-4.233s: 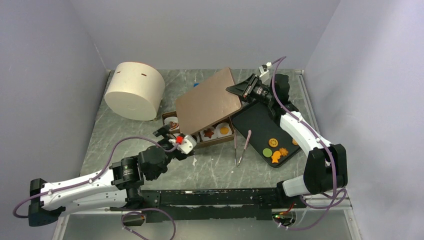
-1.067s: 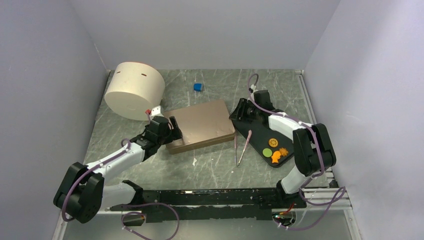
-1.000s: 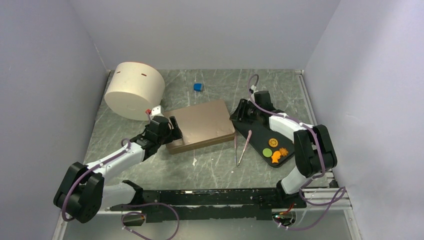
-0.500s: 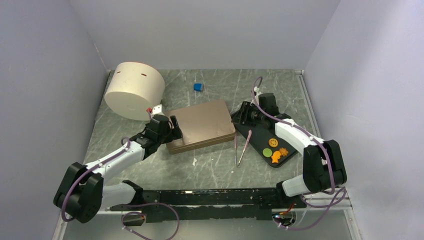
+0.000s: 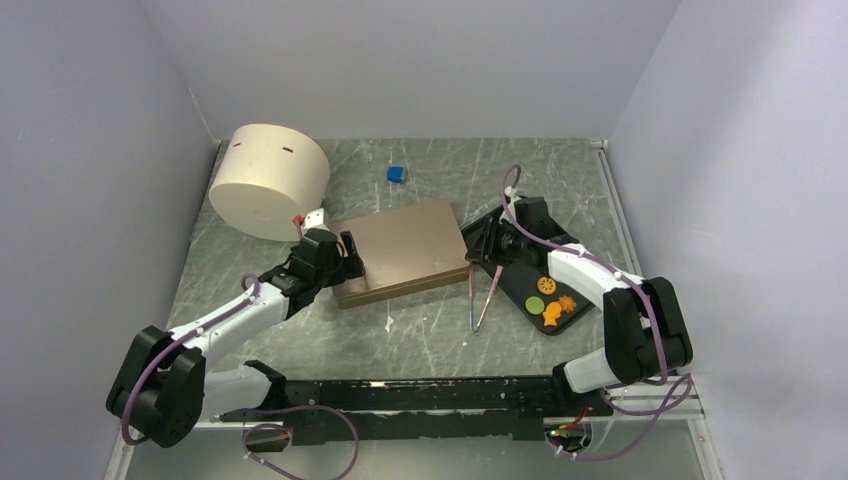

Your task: Pack the cookies

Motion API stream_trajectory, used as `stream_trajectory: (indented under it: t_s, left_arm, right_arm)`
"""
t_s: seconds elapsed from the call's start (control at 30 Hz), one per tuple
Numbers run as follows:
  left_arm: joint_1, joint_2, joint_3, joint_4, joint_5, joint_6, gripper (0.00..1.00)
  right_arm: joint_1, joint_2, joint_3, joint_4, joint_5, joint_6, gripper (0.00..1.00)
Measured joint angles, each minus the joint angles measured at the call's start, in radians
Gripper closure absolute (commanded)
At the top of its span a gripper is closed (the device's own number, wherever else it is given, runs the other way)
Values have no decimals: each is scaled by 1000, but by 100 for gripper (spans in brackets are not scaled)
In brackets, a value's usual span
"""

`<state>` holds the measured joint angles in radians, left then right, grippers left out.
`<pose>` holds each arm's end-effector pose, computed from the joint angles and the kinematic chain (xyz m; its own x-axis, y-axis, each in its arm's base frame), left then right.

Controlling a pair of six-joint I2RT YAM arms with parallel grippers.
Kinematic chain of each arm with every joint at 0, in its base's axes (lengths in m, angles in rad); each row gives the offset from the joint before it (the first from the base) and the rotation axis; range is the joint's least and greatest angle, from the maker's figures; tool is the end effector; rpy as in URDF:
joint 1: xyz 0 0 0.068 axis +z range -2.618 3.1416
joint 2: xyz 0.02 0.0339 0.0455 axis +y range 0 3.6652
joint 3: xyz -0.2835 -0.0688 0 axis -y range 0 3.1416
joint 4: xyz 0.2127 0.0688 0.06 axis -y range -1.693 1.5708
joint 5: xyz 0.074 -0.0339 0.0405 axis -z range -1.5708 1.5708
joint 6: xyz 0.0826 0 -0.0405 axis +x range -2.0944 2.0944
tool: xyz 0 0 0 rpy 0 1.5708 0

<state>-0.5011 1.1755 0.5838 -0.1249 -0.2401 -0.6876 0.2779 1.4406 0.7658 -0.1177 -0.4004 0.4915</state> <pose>0.2174 -0.0967 0.2050 -0.6415 -0.3515 -0.6818 -0.1266 0.9252 -0.3579 0.2721 0.1111 0.2017 -0.8472 0.2103 -0.4880 -0.1316 0.8068 0.5761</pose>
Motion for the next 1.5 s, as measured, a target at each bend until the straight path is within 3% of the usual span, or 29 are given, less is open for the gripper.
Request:
stream_trajectory:
  t_s: [0.73, 1.3, 1.5]
  left_arm:
    - [-1, 7, 2, 0, -1, 0, 10]
    - [-31, 18, 26, -39, -24, 26, 10]
    - [-35, 32, 40, -48, -42, 24, 8]
  right_arm:
    - [9, 2, -22, 51, 2, 17, 79]
    - [34, -28, -67, 49, 90, 21, 79]
    - [38, -14, -24, 11, 96, 12, 72]
